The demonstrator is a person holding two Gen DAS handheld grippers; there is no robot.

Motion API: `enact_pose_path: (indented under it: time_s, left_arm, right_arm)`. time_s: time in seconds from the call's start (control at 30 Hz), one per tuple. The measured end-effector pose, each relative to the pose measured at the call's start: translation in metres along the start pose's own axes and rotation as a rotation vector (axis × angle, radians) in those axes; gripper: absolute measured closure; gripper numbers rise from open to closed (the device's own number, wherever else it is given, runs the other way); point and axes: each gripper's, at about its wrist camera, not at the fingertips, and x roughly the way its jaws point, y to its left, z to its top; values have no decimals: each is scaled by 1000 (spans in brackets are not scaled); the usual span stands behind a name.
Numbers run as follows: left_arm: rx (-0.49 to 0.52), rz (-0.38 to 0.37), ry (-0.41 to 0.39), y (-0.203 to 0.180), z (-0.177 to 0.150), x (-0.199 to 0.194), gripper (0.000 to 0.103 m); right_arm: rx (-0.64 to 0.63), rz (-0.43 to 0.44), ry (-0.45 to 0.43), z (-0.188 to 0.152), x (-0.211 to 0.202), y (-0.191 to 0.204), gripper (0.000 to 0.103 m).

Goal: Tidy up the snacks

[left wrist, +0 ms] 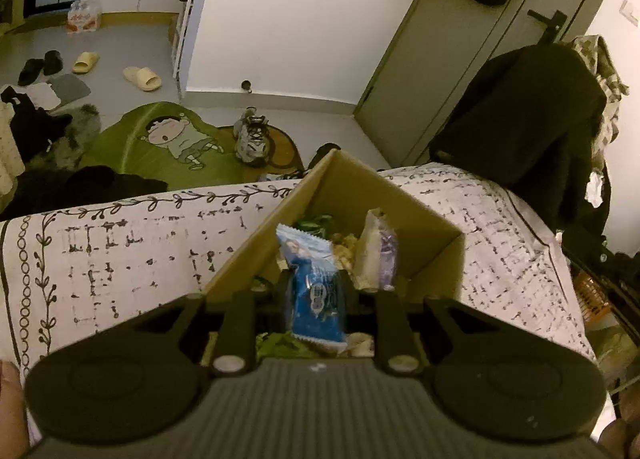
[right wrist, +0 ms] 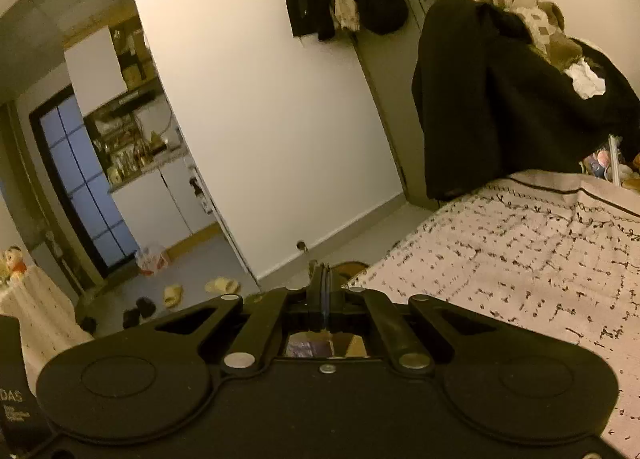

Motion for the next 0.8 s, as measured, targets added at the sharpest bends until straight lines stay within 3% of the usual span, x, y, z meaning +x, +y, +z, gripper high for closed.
enact_pose_path:
  time_s: [0.1, 0.2, 0.27, 0.43, 0.57, 0.7, 0.8]
  left_arm:
    - [-2, -8, -12, 1, 0, -2, 81]
    - [-6, -20, -17, 3, 1, -2, 72]
    - [-14, -10, -28, 3, 2, -2, 66]
    - [-25, -13, -35, 3, 2, -3, 60]
    - [-29, -18, -40, 1, 1, -5, 60]
    - [-21, -15, -46, -1, 1, -7, 51]
    - [-25, -16, -41, 0, 0, -6, 50]
  right_arm:
    - [13, -25, 96, -6, 5, -11, 102]
    - [57, -56, 188, -15, 10, -23, 92]
    - [75, -60, 224, -21, 12, -28, 77]
    - [90, -93, 306, -35, 21, -34, 55]
    - [117, -97, 373, -47, 32, -41, 55]
    - [155, -99, 422, -61, 36, -49, 56]
    - [192, -96, 449, -67, 42, -56, 56]
